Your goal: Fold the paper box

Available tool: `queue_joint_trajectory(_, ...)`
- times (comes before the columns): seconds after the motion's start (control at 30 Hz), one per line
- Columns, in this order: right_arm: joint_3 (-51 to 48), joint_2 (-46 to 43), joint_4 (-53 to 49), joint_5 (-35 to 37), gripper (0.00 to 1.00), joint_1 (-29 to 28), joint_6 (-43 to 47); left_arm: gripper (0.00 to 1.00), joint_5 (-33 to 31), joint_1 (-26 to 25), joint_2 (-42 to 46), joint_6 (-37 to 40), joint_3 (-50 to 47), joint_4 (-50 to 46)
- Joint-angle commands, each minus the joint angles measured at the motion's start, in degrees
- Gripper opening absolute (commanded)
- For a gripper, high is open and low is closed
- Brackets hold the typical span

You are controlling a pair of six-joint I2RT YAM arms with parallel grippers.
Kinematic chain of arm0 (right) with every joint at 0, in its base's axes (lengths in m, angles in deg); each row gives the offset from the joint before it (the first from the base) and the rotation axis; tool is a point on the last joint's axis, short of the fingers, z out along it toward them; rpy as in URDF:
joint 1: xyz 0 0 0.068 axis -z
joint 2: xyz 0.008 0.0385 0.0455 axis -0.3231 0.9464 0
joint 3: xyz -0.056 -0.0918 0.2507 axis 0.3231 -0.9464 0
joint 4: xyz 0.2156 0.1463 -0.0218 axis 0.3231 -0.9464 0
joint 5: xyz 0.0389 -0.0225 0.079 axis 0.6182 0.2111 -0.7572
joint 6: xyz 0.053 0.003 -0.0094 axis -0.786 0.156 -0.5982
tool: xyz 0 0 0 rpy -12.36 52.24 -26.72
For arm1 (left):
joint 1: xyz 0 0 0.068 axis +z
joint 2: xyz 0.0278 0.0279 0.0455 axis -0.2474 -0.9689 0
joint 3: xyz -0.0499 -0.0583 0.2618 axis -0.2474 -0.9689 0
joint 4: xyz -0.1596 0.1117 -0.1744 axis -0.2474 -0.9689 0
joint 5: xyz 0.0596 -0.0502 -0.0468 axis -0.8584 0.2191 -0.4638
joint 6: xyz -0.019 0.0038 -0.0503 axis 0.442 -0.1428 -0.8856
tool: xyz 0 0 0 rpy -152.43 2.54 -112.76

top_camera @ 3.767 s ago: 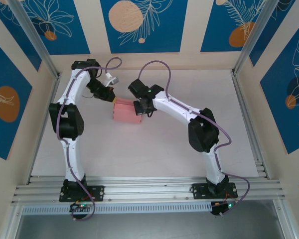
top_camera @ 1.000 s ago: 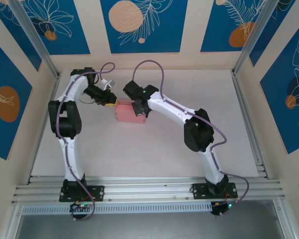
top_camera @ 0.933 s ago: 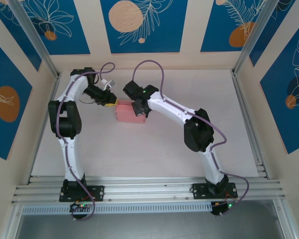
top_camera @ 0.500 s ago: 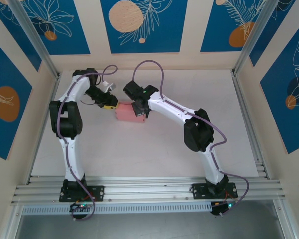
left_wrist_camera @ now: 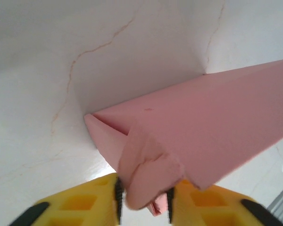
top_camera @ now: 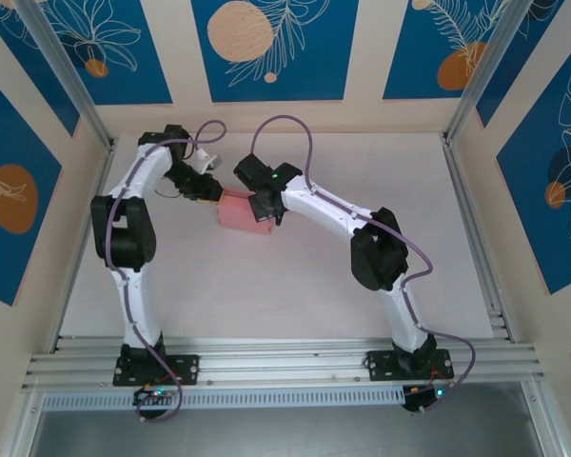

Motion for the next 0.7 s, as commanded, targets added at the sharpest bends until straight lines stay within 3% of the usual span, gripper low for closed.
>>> queue_joint_trajectory(0.0, 0.2, 2.1, -1.0, -3.0, 0.05, -0.8, 0.7, 0.22, -3.2, -0.8, 3.2, 1.0, -0.8, 1.2)
queue_joint_trajectory(0.1, 0.1, 2.2, -1.0, -2.9, 0.05, -0.8, 0.8, 0.13, -3.7, -0.9, 3.6, 1.2, -0.9, 1.5)
queue_joint_trajectory(0.67, 1.5, 3.6, -2.5, -2.8, 0.05, -1.1, 1.4, 0.00, -2.2, -1.9, 3.9, 1.1, 3.3, -2.7)
